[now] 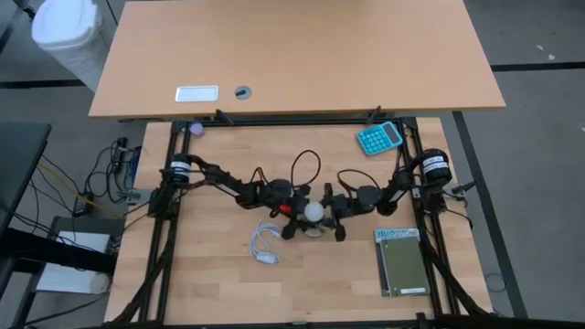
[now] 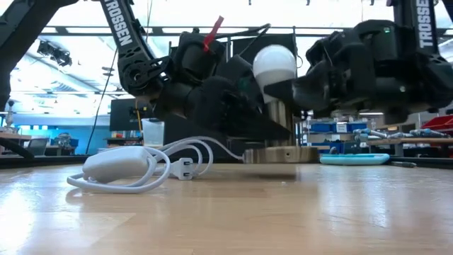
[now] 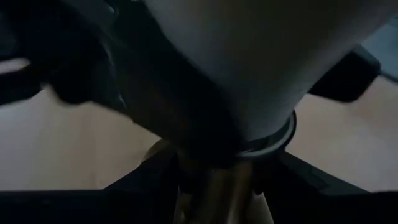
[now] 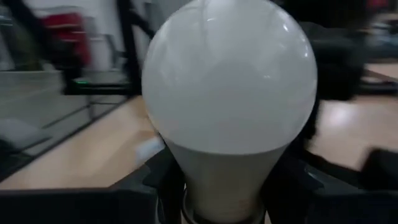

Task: Screw lightbulb
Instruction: Remove the lightbulb from the socket

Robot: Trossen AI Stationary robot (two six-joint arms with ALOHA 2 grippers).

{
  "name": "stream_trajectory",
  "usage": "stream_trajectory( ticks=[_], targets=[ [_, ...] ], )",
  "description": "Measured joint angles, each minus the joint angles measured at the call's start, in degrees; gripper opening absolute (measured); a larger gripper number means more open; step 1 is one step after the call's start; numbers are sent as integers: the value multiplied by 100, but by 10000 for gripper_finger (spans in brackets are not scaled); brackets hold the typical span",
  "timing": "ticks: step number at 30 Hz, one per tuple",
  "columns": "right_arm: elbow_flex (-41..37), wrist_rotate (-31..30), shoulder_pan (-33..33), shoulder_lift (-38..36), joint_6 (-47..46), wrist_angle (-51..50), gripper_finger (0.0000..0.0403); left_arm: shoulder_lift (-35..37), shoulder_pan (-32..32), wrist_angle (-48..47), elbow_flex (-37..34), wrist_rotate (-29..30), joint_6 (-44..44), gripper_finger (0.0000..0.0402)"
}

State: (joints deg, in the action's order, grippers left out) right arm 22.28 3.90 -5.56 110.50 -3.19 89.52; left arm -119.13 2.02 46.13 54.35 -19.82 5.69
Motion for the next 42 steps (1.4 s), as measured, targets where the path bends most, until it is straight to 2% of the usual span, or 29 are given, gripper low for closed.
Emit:
stream_trajectory(
  ticks=[3, 6, 11, 17, 20, 23, 29, 38, 42],
  targets=[
    [124, 780, 205, 0, 36, 4, 174, 0, 50, 113, 10, -459, 54, 195],
    [173, 1218, 390, 2, -79, 3, 174, 0, 57, 157, 18, -523, 31, 195],
    [132, 1228, 555, 0, -421, 10, 184, 0, 64, 127, 18, -452, -141, 195],
    [47, 1238, 625, -9, -773, 19, 240, -12, 69, 74, 48, -10, -186, 195],
    [-67, 789, 602, -22, -679, 8, 267, -15, 62, 61, 42, 45, -191, 195],
    [-184, 142, 457, -127, -410, -4, 276, -15, 72, 56, 38, 127, -324, 195],
    [-449, -1249, 31, -527, 174, -66, 261, -15, 61, 1, 28, 656, -501, 195],
    [-527, -3051, -580, -597, 44, -350, 252, -15, 44, -103, 22, 1908, -674, 195],
    [-483, -3412, -759, -597, 138, -356, 252, -15, 0, -99, 22, 2059, -790, 195]
  ],
)
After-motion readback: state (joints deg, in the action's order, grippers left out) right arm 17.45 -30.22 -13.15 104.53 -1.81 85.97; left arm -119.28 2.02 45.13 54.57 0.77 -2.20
